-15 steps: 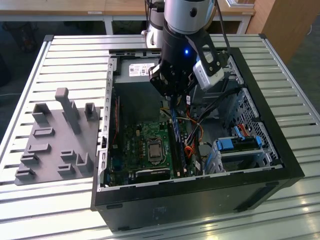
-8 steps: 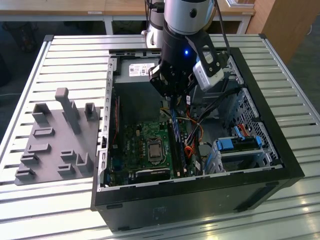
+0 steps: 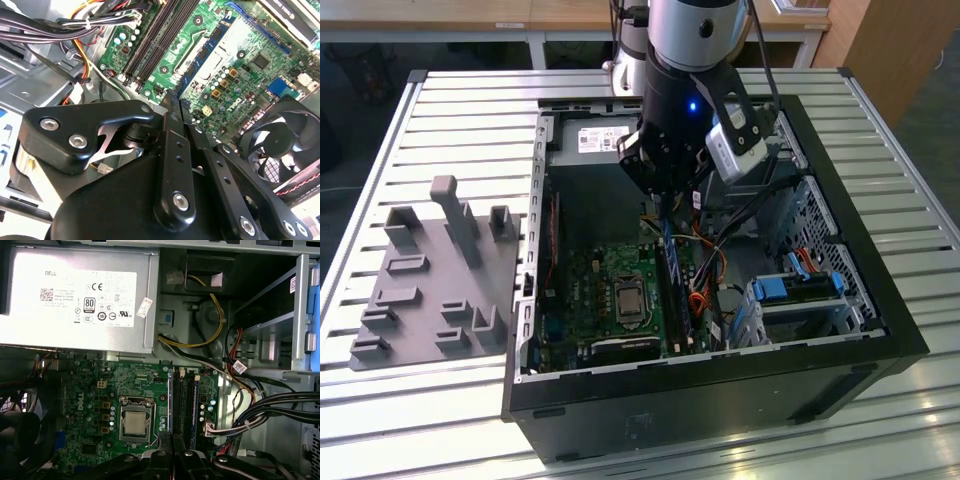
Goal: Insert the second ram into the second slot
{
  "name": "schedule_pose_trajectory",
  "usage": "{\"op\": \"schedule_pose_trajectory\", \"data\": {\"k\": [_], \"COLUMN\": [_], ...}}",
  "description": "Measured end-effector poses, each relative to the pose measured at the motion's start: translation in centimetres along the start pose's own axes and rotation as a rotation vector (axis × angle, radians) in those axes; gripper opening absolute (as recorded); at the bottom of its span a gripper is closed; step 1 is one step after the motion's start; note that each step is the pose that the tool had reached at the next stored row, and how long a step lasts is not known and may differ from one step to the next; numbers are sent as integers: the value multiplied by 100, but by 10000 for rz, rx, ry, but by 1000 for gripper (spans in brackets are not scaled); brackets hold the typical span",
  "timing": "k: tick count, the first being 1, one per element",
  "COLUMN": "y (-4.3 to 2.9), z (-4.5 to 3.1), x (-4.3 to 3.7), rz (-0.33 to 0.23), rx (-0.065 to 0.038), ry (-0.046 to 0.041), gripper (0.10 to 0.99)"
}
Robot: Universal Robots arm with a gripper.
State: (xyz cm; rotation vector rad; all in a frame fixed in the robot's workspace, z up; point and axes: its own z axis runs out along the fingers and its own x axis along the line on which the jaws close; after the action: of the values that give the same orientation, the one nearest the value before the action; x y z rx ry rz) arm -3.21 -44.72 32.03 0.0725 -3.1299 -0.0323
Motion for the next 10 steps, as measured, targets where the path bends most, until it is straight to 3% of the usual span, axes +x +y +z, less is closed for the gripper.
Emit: {"op": "schedule_pose_trajectory", "data": {"k": [5,10], "y": [0,-1], "z": [18,21], "x": [0,0], "rz": [0,1], "rx": [-156,-151], "ry": [36,54], "gripper": [129,129]}}
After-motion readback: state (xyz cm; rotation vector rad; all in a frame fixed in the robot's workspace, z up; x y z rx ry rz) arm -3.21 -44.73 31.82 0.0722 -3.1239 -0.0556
